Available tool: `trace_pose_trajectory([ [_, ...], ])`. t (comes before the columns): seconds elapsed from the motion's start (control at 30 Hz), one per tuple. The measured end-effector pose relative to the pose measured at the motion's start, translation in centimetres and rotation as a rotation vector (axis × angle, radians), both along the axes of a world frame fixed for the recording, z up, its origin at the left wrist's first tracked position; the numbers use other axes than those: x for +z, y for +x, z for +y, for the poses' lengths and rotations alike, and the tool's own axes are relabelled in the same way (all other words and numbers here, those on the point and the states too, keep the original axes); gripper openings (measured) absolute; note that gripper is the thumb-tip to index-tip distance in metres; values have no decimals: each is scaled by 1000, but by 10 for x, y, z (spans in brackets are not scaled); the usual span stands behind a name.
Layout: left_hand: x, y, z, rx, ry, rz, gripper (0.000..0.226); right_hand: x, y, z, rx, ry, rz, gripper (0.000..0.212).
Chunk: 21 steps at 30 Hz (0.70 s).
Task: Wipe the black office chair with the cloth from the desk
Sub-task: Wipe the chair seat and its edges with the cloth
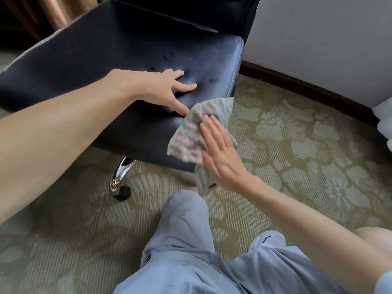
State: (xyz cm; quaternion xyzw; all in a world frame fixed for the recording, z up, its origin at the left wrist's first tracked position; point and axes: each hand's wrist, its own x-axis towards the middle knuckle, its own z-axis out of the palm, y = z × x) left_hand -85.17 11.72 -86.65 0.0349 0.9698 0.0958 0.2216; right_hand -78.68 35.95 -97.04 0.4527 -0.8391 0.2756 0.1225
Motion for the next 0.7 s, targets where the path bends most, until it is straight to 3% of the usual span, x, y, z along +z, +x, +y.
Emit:
trace_pose_trajectory([
  [0.2,4,-5,3,24,29,-20,96,35,-66,-13,-243,-155,-422,50],
  [0.3,5,-5,6,37,16,-11,99,28,-48,-14,-258,-181,-410,52],
  [0.53,0,-3,0,12,-4,31,103,-10,22,-19,-224,-179,-172,57],
  [0.6,-2,-3,0,-6,-32,30,101,-3,5,-23,-263,-202,-230,56],
  [0.7,-2,-4,2,-14,-30,11,103,17,-38,-26,-348,-276,-498,55],
])
